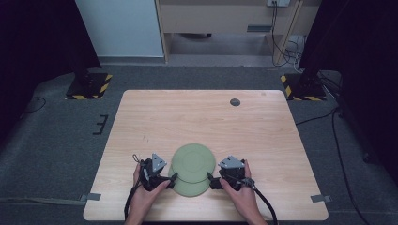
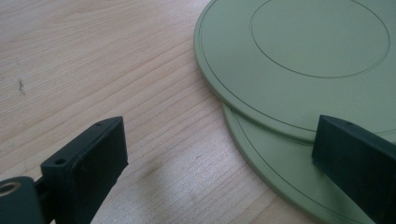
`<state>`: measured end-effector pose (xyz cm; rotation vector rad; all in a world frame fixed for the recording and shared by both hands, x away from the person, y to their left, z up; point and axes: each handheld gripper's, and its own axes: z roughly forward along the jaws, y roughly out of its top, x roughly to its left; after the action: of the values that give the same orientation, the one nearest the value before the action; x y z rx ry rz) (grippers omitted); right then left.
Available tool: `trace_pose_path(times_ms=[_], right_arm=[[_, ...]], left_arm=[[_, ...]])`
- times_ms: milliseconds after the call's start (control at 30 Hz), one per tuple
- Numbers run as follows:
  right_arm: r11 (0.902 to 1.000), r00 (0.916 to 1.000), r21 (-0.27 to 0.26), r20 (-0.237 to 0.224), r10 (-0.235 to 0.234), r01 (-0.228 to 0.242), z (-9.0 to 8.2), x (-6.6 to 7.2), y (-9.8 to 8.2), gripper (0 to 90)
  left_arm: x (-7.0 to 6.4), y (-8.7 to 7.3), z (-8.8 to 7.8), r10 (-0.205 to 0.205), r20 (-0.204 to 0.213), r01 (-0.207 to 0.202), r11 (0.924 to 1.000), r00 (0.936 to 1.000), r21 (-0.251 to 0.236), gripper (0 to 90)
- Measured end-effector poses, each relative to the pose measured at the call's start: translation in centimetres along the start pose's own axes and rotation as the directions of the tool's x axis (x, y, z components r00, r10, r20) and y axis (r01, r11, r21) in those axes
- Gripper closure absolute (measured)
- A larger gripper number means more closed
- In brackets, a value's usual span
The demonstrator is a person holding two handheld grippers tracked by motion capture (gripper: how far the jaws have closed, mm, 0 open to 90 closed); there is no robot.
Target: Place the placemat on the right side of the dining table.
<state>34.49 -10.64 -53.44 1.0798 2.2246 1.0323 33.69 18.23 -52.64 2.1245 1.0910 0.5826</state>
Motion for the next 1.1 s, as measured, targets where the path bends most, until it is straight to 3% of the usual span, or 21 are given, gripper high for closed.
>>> trace_pose_path(times_ms=[1100], right_arm=[[0.9996, 0.9995, 0.011, 0.015, 0.027, -0.027, 0.17, -0.02, 0.05, 1.9]], left_arm=[[-0.31, 0.30, 0.37, -0.002, 0.001, 0.002, 1.0000, 1.0000, -0.004, 0.8]])
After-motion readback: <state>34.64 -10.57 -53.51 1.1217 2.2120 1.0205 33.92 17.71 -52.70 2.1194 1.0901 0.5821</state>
